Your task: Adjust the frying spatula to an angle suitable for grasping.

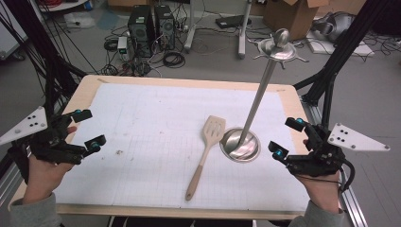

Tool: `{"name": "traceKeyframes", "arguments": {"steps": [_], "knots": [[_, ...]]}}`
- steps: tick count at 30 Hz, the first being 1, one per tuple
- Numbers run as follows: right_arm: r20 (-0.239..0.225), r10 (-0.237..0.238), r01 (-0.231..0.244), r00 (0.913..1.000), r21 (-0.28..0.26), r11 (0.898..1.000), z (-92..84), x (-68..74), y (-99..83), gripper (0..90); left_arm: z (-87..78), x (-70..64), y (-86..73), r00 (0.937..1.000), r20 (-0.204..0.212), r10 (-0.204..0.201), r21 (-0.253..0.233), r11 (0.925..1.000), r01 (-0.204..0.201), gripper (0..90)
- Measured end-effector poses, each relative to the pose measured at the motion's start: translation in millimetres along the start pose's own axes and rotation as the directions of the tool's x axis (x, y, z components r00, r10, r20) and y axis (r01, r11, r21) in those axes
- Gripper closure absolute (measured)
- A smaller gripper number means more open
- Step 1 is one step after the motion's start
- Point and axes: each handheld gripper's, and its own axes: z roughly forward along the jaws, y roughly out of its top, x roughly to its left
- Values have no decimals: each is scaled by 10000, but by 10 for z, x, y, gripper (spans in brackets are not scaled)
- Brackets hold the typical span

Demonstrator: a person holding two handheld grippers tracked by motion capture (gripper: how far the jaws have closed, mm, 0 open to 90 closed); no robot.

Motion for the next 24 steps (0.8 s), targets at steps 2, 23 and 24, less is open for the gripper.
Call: {"name": "traceKeyframes", "arguments": {"steps": [2,23,24], "knots": [[-14,-7,7,10000,5,10000,3,3,0,84,1,2,-1,10000,-34,-1,13,10000,2,17],[-283,-84,97,9996,454,9989,140,19,-67,84,81,21,-22,9997,-212,-89,383,9992,97,17],[-317,-99,115,9994,510,9986,156,18,-78,84,86,19,-22,9997,-210,-108,395,9992,116,17]]}}
